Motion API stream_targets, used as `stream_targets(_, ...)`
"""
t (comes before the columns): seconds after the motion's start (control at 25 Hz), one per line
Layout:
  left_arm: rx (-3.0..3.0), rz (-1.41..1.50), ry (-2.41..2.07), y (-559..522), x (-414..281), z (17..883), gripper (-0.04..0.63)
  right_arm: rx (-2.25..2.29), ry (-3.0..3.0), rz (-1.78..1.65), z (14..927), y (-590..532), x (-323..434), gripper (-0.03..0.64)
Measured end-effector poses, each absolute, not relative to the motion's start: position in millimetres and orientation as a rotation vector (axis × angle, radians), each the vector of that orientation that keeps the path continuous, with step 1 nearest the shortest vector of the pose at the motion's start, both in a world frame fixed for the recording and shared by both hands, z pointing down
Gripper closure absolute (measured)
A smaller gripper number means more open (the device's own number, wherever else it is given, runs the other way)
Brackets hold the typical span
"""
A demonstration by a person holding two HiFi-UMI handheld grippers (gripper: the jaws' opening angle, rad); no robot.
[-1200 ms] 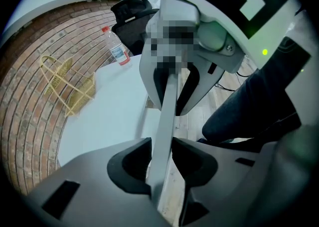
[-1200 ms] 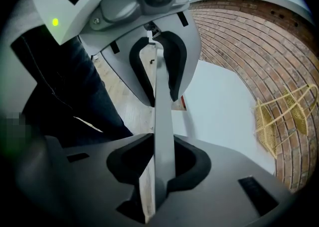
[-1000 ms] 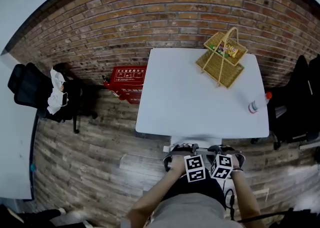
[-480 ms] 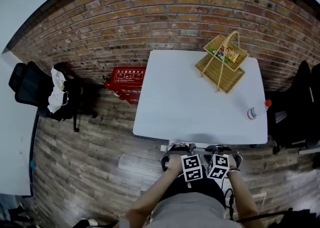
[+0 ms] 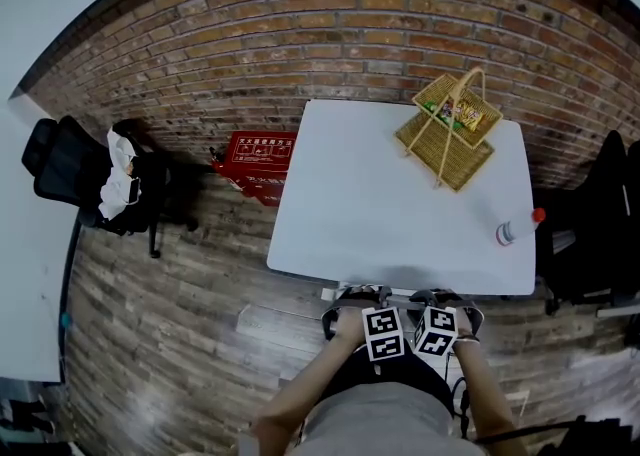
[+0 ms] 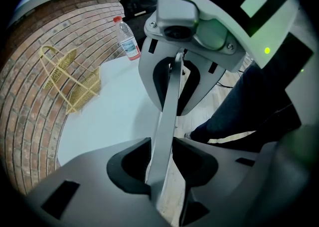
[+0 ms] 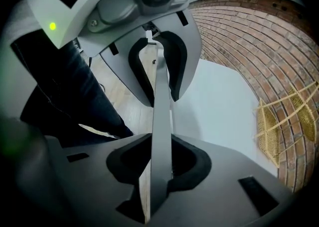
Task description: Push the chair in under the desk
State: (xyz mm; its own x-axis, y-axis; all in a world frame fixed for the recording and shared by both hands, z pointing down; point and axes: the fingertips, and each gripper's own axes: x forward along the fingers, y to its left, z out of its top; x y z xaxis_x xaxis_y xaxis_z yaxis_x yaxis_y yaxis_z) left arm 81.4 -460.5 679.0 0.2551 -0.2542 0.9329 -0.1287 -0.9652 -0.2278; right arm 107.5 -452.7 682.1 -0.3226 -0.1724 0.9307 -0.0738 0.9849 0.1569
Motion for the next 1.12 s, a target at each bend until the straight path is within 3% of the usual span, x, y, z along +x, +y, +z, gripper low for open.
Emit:
stream_targets(0.36,-2.385,-1.768,0.401,-460.0,82.1,678.1,0.449,0.224,-1.896,-0.098,683.6,-451.0,109.6,0.522)
stream_targets(0.6,-2.405,-1.681,0.45,-457.6,84.4,676.0,0.42,0.249,-1.852,-0.084,686.9,-456.1,112.5,0.446)
stream_targets(0.84,-2.48,-1.644,0.466,-457.2,84.2,671.3,0.417,0.312,-1.917,-0.026,680.7,-452.6,106.0,0.428)
stream_targets(0.96,-2.586,-1.611,0.483,-456.8,83.2,665.7,0.417,0.328,-1.951,-0.016,672.8,-449.8,100.7,0.374)
stream_targets(1.12,-2.727,-1.567,0.501,-456.4,80.3,652.7,0.411,0.372,-2.026,0.019,654.5,-452.9,94.5,0.374)
